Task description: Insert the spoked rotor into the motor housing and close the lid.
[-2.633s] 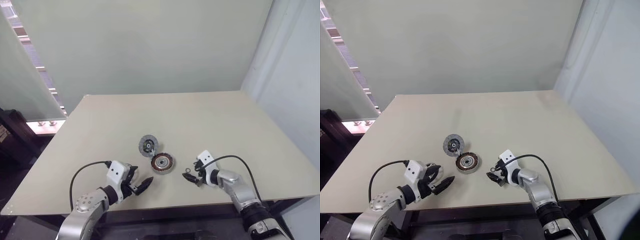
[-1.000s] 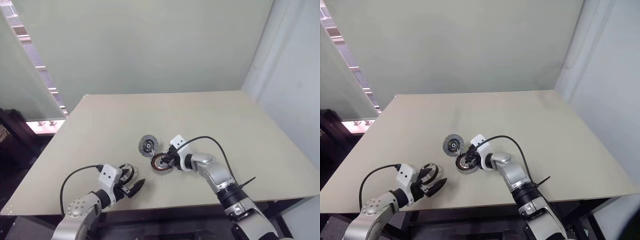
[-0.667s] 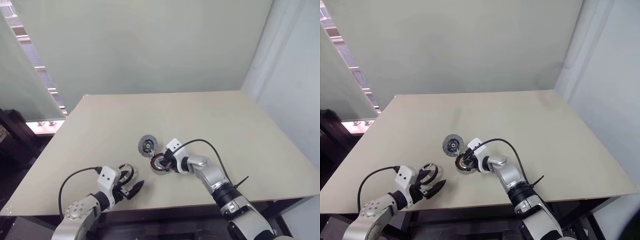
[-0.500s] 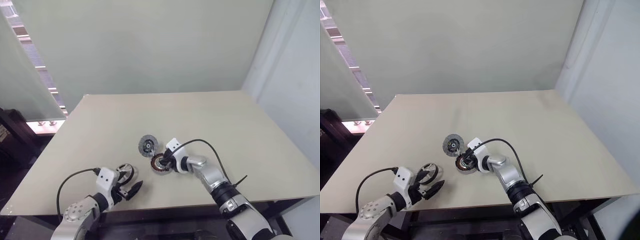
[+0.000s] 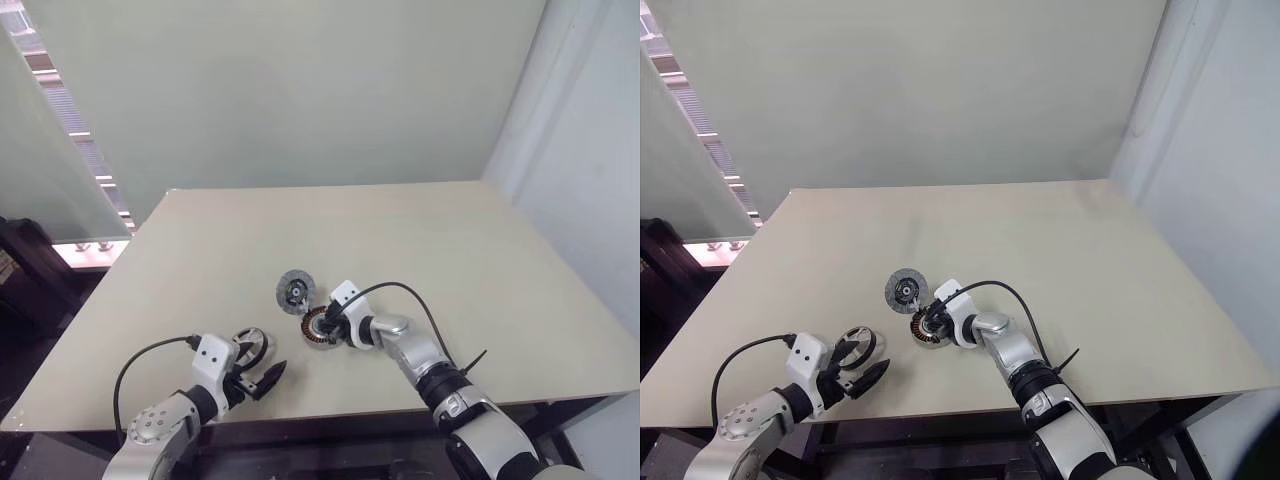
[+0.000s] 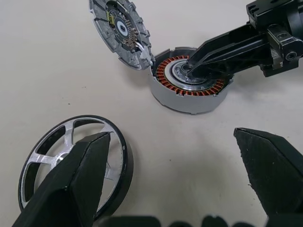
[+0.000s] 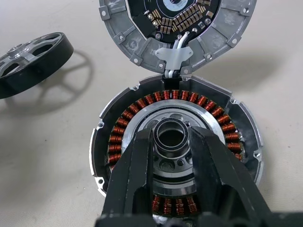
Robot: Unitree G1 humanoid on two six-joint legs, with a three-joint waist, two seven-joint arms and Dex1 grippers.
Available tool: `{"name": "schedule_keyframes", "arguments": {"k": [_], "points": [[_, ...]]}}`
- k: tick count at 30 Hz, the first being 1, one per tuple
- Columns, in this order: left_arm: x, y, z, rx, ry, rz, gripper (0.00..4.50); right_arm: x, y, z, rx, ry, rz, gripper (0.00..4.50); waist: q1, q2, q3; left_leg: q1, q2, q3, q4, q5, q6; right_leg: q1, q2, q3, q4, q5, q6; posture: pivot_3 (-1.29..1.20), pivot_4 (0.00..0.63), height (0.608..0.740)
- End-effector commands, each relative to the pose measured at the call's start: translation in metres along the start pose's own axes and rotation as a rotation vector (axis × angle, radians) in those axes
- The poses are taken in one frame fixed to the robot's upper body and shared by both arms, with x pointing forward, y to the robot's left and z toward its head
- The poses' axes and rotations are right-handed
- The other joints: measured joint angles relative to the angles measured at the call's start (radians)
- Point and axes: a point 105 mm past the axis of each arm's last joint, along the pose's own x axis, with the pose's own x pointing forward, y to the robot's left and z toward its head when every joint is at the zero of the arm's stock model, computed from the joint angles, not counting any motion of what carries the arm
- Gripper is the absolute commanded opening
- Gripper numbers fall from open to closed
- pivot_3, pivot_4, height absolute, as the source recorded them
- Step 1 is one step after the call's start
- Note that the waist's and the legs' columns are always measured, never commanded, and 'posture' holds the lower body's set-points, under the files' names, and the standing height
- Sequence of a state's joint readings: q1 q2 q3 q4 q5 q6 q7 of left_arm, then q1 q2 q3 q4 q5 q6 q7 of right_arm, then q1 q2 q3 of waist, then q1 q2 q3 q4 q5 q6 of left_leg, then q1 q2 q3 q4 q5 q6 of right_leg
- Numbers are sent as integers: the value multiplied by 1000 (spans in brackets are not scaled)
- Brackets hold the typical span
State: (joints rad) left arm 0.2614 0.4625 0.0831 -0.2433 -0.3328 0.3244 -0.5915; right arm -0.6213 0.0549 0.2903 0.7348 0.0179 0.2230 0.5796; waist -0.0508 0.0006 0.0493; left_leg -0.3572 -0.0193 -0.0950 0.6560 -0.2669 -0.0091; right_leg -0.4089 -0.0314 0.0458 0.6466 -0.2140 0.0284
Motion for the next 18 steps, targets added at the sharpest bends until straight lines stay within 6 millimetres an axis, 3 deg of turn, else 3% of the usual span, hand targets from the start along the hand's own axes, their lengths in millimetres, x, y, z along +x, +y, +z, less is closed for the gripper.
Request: {"name": "schedule_keyframes", "arguments": {"k": [1,18], "points": [[-1,-1,17,40,-57,0,4500,1,-1,16,-31,-42,4,809,0,0,0,0,0,0,0,0,0,0,0,0,0,0,0,0,0,740],[1,-3,18,38,-59,-8,4500,-1,-5,12,-50,-9,-6,809,0,0,0,1,0,0,0,0,0,0,0,0,0,0,0,0,0,740]]}}
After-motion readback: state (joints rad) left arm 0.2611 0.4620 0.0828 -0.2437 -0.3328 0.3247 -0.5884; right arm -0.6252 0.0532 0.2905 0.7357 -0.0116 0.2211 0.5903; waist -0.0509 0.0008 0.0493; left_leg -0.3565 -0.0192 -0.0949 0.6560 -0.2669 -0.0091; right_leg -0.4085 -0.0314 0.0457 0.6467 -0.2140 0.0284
